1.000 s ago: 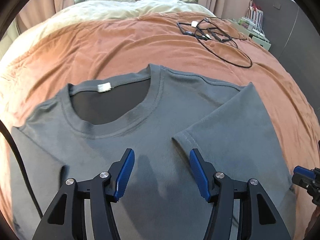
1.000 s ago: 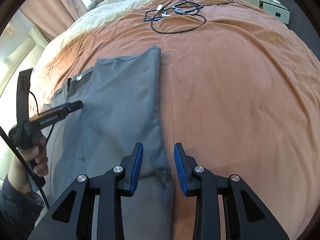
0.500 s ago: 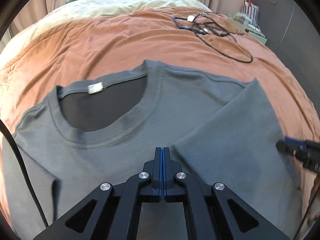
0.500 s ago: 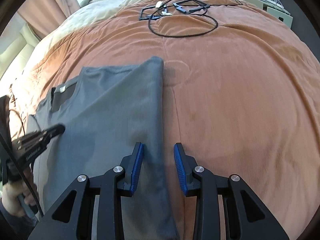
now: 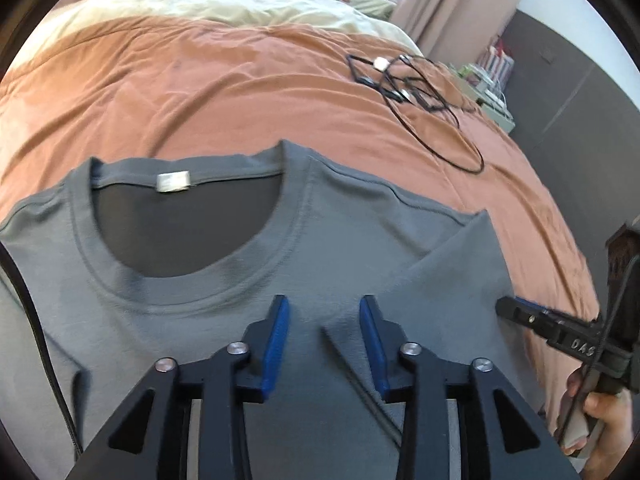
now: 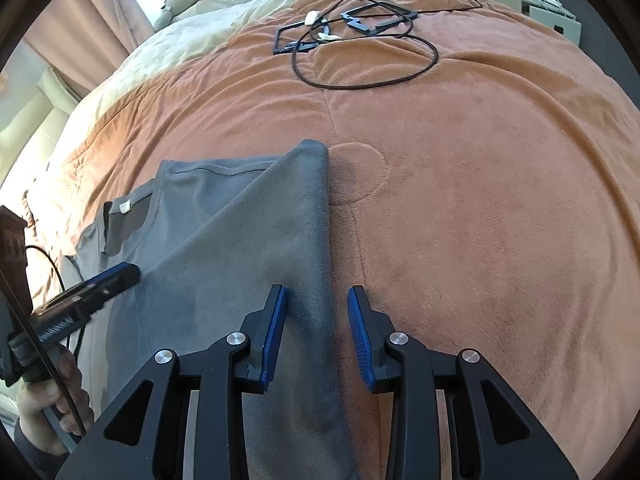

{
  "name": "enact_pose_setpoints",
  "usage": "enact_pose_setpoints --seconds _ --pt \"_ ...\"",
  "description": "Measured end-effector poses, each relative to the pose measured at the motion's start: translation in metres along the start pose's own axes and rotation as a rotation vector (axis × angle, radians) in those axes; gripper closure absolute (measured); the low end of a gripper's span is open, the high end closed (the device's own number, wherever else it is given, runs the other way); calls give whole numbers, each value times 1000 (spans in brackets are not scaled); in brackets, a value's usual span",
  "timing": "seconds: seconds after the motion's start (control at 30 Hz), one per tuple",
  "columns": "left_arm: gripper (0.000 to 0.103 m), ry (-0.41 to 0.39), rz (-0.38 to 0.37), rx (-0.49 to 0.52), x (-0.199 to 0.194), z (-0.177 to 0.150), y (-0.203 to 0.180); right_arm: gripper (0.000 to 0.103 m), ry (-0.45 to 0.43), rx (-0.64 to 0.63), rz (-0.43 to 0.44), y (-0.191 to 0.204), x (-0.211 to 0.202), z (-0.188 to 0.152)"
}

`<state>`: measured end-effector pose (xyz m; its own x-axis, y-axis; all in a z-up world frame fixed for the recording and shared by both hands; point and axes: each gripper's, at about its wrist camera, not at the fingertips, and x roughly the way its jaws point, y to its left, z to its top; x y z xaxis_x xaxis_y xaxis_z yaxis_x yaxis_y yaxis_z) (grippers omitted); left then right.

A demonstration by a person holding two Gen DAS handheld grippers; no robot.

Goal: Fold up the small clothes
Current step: 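Pinch the folded panel near the collar with the left tool and release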

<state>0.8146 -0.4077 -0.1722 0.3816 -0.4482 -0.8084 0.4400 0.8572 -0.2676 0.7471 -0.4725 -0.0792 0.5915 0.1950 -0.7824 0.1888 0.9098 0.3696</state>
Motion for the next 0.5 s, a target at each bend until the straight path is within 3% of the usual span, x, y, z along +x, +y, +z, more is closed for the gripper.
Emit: enact_pose_setpoints --seconds 0.07,0.1,0.2,0.5 --pt "67 21 22 28 8 -3 -6 74 -1 -5 -7 1 2 1" --pt "81 26 20 40 11 -5 -8 74 -5 -7 -14 2 3 2" --pt "99 13 64 95 8 -10 -14 74 -11 2 -29 4 7 8" --pt "100 54 81 131 -3 -14 -8 74 -10 -5 -109 17 30 36"
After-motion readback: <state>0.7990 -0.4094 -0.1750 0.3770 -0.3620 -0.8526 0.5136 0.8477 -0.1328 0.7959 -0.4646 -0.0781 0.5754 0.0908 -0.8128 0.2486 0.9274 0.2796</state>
